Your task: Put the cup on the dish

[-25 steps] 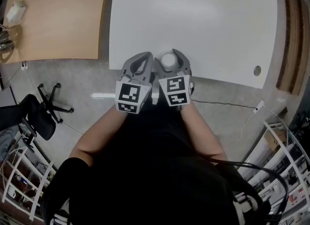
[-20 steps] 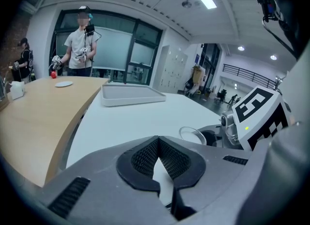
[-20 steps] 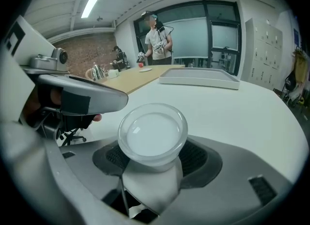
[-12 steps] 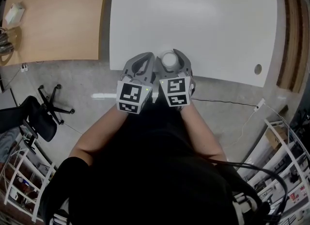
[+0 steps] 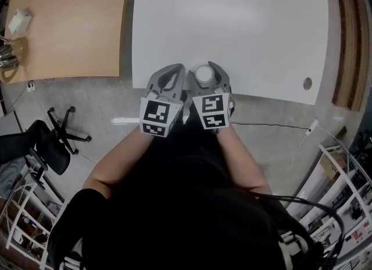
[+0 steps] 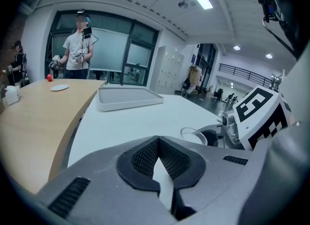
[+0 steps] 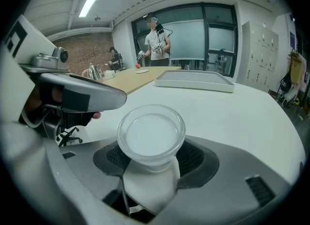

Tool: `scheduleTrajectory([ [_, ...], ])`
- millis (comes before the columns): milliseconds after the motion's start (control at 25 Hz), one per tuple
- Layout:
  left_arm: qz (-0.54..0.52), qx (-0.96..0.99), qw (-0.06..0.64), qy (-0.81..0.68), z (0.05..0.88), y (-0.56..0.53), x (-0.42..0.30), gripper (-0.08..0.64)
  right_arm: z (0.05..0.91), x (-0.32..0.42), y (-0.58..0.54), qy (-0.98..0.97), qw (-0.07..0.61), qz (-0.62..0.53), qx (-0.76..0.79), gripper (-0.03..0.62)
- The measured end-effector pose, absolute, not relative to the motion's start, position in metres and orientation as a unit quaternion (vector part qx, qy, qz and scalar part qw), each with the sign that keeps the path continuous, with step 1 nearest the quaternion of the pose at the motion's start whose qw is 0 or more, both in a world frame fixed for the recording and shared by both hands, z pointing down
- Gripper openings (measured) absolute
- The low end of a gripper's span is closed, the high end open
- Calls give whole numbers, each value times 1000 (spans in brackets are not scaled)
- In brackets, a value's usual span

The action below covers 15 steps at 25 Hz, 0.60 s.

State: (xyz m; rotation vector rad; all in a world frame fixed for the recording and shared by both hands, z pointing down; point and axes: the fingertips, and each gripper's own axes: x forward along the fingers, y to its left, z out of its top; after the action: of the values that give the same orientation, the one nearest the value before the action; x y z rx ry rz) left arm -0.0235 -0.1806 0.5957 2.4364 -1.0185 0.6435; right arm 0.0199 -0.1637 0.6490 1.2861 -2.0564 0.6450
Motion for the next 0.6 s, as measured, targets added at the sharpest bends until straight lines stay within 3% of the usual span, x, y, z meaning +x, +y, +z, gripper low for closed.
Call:
scheduleTrajectory([
  [600, 194, 895, 159, -369, 528, -199, -5, 6, 571, 32, -161, -795, 318, 211, 472, 244],
])
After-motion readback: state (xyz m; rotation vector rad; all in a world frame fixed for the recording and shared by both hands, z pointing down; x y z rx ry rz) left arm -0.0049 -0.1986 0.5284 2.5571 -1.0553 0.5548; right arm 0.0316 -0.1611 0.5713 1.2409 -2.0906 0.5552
